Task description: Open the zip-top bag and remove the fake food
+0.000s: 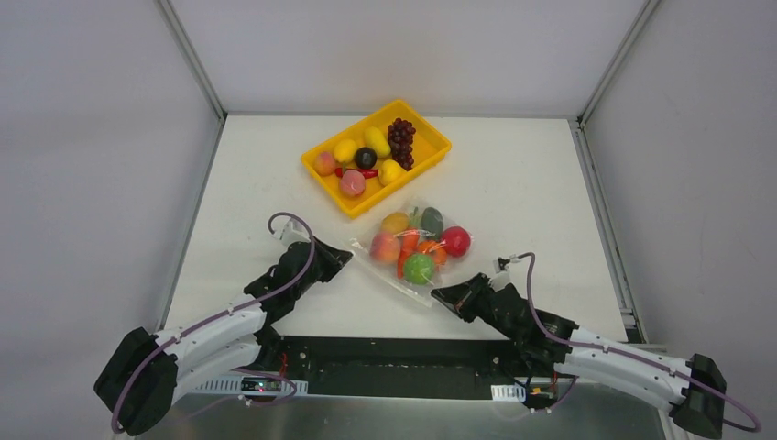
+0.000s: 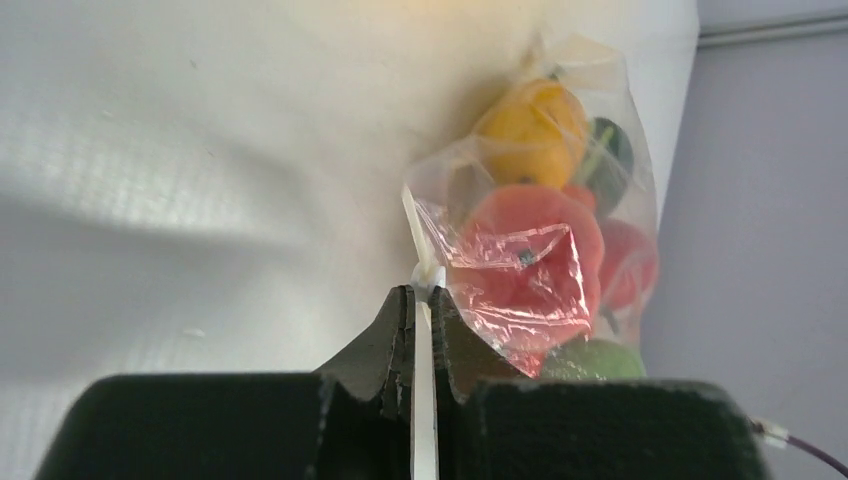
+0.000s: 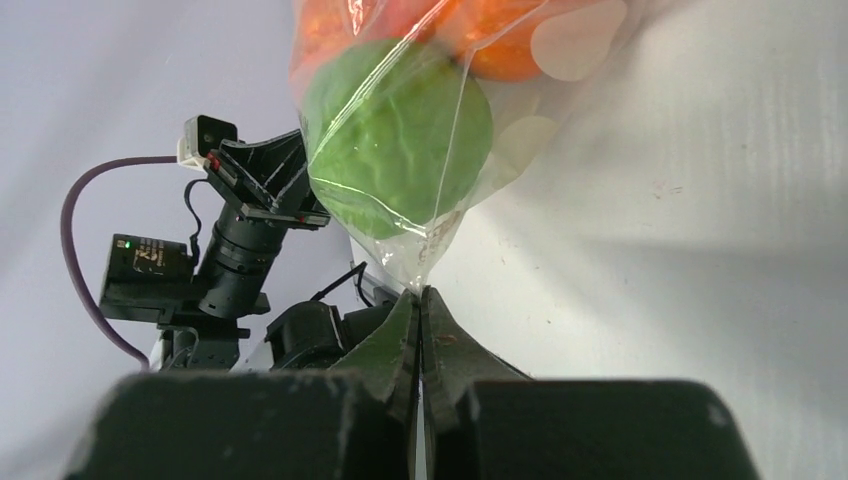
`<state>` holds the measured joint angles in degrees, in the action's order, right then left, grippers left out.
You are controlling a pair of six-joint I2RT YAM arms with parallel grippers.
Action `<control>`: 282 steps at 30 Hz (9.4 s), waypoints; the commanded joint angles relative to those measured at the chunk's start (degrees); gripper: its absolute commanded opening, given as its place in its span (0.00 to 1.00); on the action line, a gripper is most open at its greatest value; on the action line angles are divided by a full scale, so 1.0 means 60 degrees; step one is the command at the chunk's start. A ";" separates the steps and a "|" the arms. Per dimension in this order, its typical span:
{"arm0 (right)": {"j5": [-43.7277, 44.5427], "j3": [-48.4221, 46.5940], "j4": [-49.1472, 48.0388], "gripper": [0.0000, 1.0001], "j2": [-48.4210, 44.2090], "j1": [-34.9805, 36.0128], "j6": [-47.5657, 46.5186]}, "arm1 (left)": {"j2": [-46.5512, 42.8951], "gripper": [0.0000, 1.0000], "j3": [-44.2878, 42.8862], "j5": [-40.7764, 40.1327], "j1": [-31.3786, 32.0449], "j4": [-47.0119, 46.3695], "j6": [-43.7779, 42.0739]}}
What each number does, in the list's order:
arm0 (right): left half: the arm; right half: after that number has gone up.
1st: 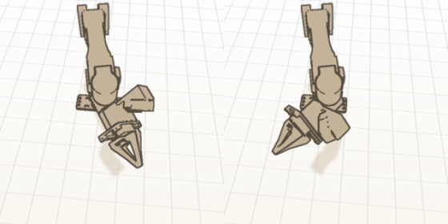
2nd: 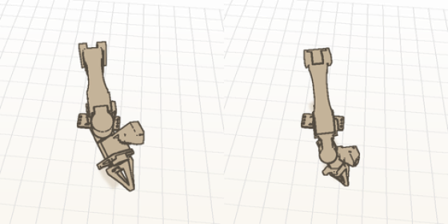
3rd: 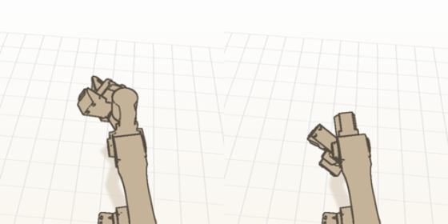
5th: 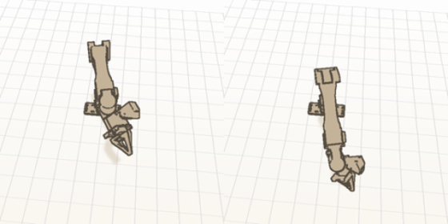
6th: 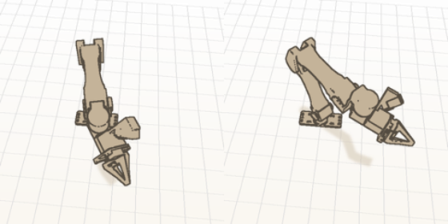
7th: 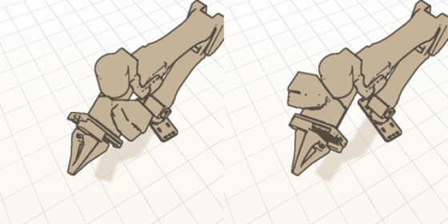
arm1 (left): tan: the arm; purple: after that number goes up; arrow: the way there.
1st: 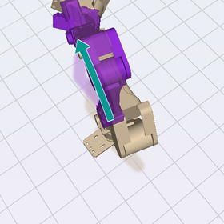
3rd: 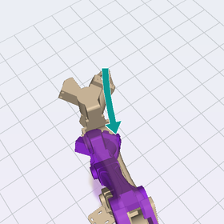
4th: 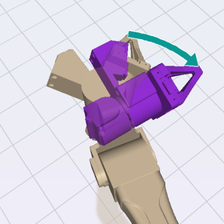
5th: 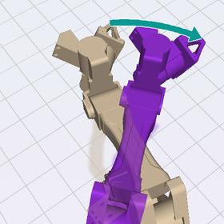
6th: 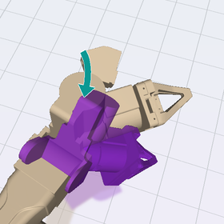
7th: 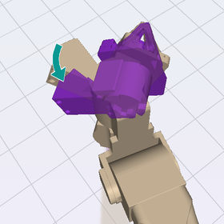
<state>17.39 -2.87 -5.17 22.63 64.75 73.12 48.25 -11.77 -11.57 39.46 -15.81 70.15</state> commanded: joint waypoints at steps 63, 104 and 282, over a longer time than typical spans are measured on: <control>0.6189 -1.6049 1.2099 0.50 1.6400 0.2714 -0.8387 | -0.6447 0.99 -0.4787 -0.2213 -0.1663 1.0262 -0.7058; 0.4769 -1.3761 0.8515 0.00 1.1848 0.1864 -0.6652 | -0.0846 0.56 -0.1909 0.2753 0.1667 0.1427 -0.2830; 0.1829 -0.8950 0.3877 0.00 0.8436 0.0572 -0.2015 | 0.3707 0.77 -0.2748 -0.3237 0.3326 -0.1088 -0.1340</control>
<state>29.69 -57.14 22.57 74.32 68.10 58.37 68.55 -27.92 -25.78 59.22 -17.28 61.63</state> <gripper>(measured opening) 0.009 0.754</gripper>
